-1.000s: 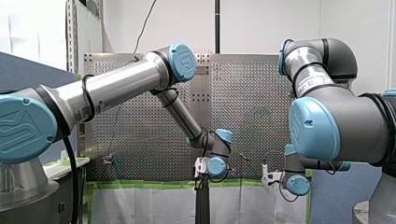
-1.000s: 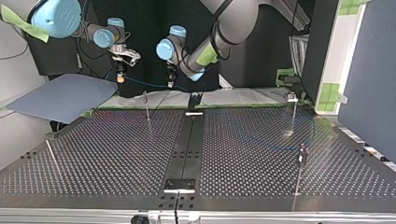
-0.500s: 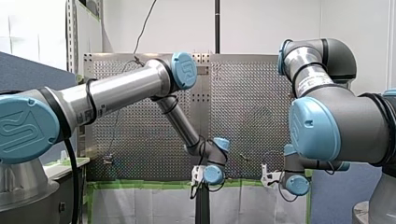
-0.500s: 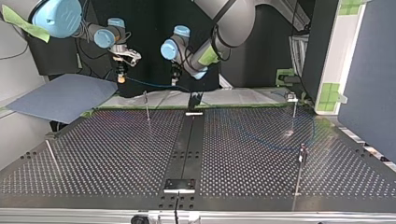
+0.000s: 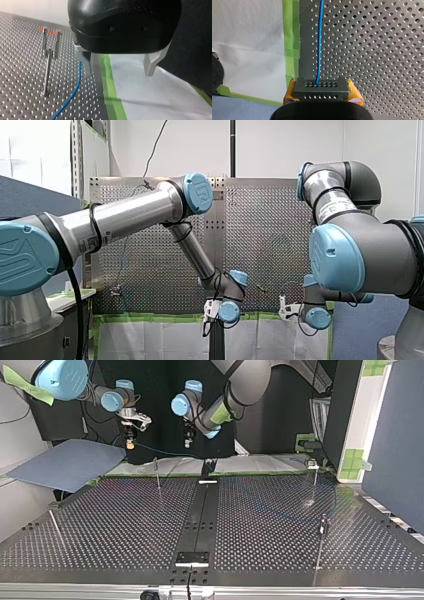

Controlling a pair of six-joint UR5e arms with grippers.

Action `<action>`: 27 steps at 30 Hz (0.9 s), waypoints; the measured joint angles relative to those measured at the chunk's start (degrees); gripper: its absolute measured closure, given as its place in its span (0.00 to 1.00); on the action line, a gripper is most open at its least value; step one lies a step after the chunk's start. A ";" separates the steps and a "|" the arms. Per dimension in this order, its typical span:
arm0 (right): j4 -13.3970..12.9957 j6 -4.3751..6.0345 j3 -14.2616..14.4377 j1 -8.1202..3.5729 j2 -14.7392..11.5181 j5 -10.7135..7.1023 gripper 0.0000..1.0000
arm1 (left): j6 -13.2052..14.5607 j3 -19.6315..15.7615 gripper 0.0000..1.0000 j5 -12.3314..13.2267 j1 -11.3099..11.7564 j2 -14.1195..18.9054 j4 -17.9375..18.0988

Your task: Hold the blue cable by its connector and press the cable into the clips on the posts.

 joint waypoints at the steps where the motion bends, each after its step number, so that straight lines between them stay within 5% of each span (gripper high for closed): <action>1: 0.08 0.01 -0.16 0.00 0.00 -0.01 1.00 | 0.11 -0.62 0.01 0.13 -0.28 0.12 0.36; 8: 2.26 -1.09 -1.93 0.11 -0.01 -0.68 1.00 | -0.16 0.15 0.01 1.04 -3.13 0.31 1.69; 12: 4.00 -2.20 -2.88 0.22 -0.02 -2.56 1.00 | -1.00 1.76 0.01 0.96 -4.42 0.31 1.71; 19: 5.03 -2.19 -3.17 -0.44 -0.07 -6.33 1.00 | -2.41 3.56 0.01 0.75 -5.08 0.32 1.41; 27: 8.32 -5.46 -3.18 -0.89 -0.96 -11.57 1.00 | -3.10 5.47 0.01 -2.24 -5.13 0.31 0.45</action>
